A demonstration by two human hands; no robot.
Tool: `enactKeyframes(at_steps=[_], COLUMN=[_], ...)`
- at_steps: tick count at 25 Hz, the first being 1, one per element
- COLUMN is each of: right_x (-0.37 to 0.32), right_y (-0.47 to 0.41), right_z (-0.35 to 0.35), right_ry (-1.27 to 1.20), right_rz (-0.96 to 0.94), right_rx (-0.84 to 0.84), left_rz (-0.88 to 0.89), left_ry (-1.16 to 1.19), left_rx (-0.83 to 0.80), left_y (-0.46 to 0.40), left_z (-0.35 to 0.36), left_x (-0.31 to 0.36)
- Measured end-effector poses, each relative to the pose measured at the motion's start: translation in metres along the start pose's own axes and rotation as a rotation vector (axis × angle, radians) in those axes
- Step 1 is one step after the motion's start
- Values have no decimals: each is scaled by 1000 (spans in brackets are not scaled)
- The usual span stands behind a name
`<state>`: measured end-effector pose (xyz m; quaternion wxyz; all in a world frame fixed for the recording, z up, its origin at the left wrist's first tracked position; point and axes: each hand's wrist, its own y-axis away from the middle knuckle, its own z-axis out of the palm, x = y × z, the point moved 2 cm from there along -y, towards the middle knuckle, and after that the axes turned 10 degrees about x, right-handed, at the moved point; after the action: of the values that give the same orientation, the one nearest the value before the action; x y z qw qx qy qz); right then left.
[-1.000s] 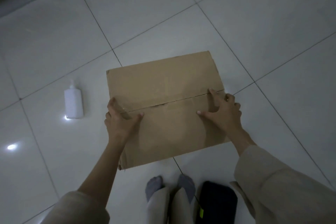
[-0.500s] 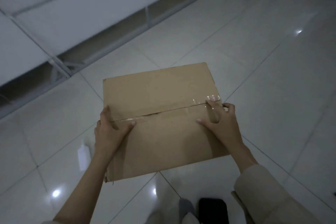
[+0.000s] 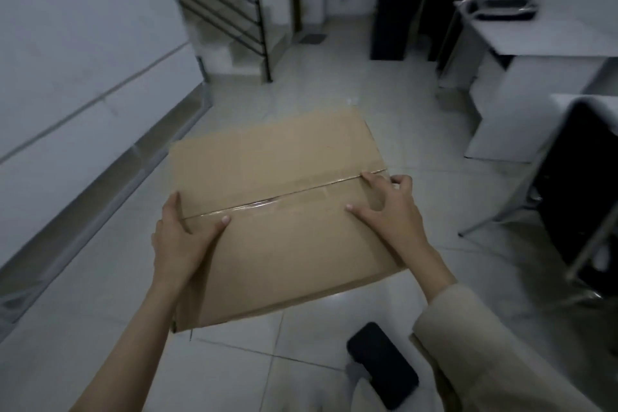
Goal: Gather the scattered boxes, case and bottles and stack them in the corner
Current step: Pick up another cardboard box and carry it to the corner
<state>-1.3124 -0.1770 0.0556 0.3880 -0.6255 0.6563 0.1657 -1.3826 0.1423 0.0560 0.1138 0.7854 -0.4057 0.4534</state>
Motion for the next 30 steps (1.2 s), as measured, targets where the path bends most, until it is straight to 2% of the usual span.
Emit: enactKeyframes(at_steps=[8, 13, 18, 25, 30], right_x=[88, 145, 181, 218, 230], right_y=[161, 293, 448, 617, 691], right_z=[-202, -307, -398, -458, -483], right_ry=[110, 203, 288, 282, 307], right_rz=[330, 534, 667, 851, 991], right_rx=[326, 487, 634, 698, 775], left_rz=[269, 386, 507, 631, 612], left_ry=[69, 75, 76, 6, 6], left_rx=[-447, -728, -919, -1105, -1222], left_y=[144, 284, 438, 591, 673], left_z=[55, 90, 99, 76, 66], left_x=[113, 160, 176, 175, 163])
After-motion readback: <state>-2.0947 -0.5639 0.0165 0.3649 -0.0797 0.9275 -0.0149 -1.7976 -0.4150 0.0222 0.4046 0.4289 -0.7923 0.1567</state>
